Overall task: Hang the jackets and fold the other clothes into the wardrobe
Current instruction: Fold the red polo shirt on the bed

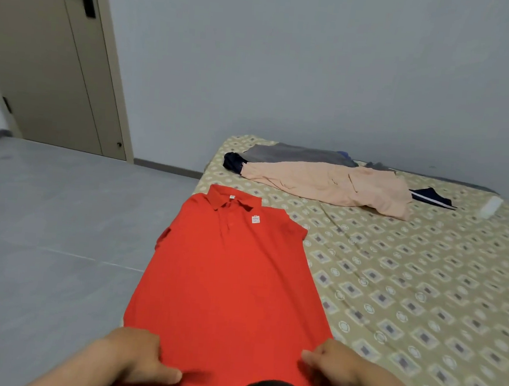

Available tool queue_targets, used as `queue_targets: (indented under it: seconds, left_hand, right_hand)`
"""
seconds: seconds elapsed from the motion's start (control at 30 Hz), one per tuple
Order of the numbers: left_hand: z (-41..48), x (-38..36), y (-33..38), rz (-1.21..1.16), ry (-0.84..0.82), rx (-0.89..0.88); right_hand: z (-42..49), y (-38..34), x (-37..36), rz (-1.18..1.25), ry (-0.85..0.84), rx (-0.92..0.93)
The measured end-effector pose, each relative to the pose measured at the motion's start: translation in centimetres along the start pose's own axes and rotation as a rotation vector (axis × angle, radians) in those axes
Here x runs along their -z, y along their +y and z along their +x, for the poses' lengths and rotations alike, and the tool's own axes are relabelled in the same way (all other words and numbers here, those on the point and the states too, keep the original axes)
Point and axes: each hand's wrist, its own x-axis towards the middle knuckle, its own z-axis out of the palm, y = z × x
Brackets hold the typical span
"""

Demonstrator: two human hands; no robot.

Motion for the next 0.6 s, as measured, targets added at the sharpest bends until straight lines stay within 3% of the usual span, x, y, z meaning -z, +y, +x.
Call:
queue_targets:
  seconds: [0.2, 0.6]
  left_hand:
    - [5.1, 5.7, -0.1, -0.027, 0.322, 0.015]
    - [25.2, 15.2, -7.2, -0.38, 0.687, -0.158]
  right_hand:
    - [5.7, -3.5, 5.0, 0.355, 0.218, 0.082]
    - [26.2, -15.1, 12.4, 0.14, 0.665, 0.172]
